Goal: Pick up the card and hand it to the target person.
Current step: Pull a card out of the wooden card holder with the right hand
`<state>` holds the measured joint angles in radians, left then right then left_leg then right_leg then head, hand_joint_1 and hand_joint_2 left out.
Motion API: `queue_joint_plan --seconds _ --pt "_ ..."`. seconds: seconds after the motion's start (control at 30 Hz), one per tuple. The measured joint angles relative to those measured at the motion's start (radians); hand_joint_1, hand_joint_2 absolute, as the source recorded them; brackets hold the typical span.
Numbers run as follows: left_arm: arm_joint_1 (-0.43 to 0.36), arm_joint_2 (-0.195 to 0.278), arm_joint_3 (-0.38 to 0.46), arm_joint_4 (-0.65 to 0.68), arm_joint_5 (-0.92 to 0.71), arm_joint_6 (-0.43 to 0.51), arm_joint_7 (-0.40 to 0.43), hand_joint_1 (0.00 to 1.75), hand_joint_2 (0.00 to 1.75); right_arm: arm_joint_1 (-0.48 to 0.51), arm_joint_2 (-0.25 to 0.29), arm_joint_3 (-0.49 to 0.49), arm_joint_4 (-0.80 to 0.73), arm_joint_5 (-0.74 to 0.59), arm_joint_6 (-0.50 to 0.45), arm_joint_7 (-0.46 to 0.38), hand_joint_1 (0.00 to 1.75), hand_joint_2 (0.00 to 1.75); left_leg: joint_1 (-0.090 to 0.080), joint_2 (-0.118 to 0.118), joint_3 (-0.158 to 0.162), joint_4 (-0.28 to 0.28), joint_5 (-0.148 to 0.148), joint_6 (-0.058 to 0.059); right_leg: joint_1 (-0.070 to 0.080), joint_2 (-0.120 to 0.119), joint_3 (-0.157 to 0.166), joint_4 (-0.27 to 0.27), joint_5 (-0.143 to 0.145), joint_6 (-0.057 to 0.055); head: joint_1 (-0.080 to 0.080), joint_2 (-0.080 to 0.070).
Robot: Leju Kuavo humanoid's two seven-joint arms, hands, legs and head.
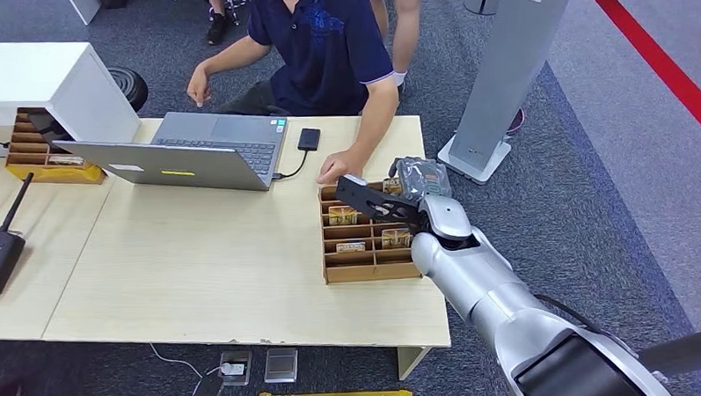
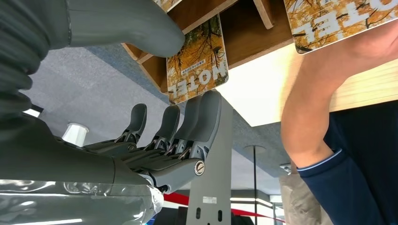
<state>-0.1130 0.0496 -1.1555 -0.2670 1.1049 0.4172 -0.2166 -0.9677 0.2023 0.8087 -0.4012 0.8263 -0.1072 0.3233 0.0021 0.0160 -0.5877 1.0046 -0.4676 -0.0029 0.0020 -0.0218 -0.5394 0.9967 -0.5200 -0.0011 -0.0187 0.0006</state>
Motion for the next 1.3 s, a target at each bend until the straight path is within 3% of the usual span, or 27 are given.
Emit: queue_joint_plan --seconds 0.6,0.7,0.83,0.93,1.3 --pt "0.0 0.0 0.0 0.0 0.0 -0.004 0.001 0.0 0.0 -0.005 0.003 0.0 0.008 0.0 0.018 0.008 0.86 1.75 0.0 0.0 0.0 0.0 0.0 0.0 0.0 0.0 0.0 0.0 0.0 0.0 0.0 0.0" --pt "0.0 0.0 0.0 0.0 0.0 -0.004 0.001 0.0 0.0 -0.007 0.007 -0.001 0.011 0.0 0.021 0.009 0.95 1.75 0.0 0.0 0.0 0.0 0.0 0.0 0.0 0.0 0.0 0.0 0.0 0.0 0.0 0.0" --pt "0.0 0.0 0.0 0.0 0.0 -0.004 0.001 0.0 0.0 -0.009 0.01 -0.002 0.016 0.0 0.021 0.009 1.29 1.75 0.0 0.0 0.0 0.0 0.0 0.0 0.0 0.0 0.0 0.0 0.0 0.0 0.0 0.0" --pt "0.0 0.0 0.0 0.0 0.0 -0.004 0.001 0.0 0.0 -0.011 0.014 -0.005 0.02 0.0 0.021 0.009 1.41 1.75 0.0 0.0 0.0 0.0 0.0 0.0 0.0 0.0 0.0 0.0 0.0 0.0 0.0 0.0" --pt "0.0 0.0 0.0 0.0 0.0 0.002 0.003 0.0 0.0 -0.014 0.028 -0.007 0.027 0.0 0.023 0.001 1.51 1.75 0.0 0.0 0.0 0.0 0.0 0.0 0.0 0.0 0.0 0.0 0.0 0.0 0.0 0.0"
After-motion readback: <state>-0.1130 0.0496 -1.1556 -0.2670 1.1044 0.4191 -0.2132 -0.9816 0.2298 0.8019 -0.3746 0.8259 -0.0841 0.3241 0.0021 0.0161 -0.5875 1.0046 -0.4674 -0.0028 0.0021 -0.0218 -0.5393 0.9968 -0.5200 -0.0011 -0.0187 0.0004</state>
